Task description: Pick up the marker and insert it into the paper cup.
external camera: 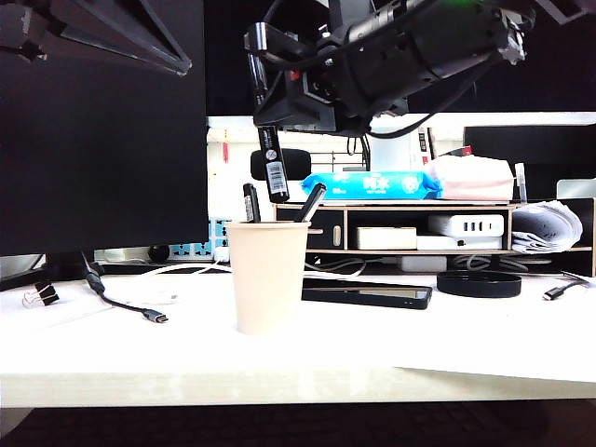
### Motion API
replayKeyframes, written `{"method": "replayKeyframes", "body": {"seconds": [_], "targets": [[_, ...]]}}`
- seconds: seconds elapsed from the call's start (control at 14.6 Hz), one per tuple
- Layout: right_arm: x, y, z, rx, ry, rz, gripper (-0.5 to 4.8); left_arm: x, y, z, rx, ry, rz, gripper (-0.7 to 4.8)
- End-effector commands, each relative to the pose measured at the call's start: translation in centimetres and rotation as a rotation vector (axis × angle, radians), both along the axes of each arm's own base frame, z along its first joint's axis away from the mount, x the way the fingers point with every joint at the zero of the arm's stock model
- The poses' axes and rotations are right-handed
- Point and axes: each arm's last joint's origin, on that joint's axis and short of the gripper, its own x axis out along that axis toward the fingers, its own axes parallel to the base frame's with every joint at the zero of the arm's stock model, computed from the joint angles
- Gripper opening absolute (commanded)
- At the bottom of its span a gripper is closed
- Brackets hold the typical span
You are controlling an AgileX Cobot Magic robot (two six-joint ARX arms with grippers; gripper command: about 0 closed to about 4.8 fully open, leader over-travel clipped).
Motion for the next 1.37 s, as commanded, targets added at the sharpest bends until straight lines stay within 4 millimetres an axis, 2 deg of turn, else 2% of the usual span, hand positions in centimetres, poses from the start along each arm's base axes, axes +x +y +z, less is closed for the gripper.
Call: {"method": "replayKeyframes", "body": {"seconds": [0.07,0.68,1.09,1.23,1.37], "targets": [[-0.4,1.0,-0.1,0.03,-0.031,0.02,0.63,0.1,0.0,0.3,-0.01,-0.021,-0.002,-0.04],[0.3,1.7,-2.2,0.011,-0.008,-0.041,0.63,0.0,0.0,0.3,0.001,-0.035,-0.013,-0.04],[0.3,1.7,-2.2,0.012,-0.009,-0.042,0.64,0.0,0.0,0.3,0.001,-0.035,-0.015,-0.04],[0.3,1.7,-2.3,0.009,-0.007,-0.044,0.71,0.0,0.0,0.3,0.001,-0.035,-0.015,-0.04],[0.3,1.7,-2.4,0.006,-0.004,-0.044,1.08,0.0,0.0,0.3,0.001,-0.035,-0.015,-0.04]]}}
